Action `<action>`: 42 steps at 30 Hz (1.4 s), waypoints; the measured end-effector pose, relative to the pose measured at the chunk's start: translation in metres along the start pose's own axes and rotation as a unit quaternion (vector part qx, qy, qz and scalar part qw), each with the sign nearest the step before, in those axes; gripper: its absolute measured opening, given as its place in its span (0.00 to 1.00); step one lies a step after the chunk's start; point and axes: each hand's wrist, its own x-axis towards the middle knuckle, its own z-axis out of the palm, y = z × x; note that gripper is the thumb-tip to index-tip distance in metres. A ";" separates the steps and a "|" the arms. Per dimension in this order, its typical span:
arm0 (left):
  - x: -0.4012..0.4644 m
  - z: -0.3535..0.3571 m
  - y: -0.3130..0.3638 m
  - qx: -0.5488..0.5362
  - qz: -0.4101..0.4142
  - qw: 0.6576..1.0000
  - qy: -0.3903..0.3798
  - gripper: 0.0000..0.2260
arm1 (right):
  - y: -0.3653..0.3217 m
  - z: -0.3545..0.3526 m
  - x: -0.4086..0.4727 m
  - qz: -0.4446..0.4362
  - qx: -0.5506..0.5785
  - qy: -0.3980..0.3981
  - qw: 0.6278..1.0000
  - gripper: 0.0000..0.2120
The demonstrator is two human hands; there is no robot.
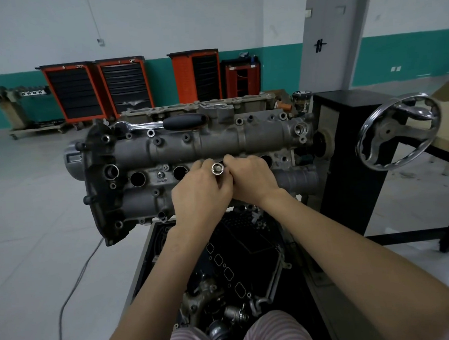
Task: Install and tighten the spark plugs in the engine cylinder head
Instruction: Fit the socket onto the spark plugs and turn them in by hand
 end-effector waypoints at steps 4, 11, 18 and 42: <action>-0.001 0.003 0.000 -0.020 -0.010 0.999 -0.028 0.12 | 0.002 0.000 0.002 0.005 -0.009 -0.015 1.000 0.09; 0.002 -0.001 0.000 0.030 -0.011 0.999 0.005 0.20 | 0.002 -0.003 -0.002 -0.018 0.028 0.038 0.999 0.12; 0.001 -0.004 -0.001 0.002 0.060 0.998 -0.009 0.09 | 0.003 -0.001 0.003 0.019 -0.016 -0.047 0.999 0.07; 0.007 0.000 0.003 0.043 -0.021 0.997 -0.061 0.20 | 0.001 -0.002 -0.001 -0.021 0.011 0.011 1.000 0.07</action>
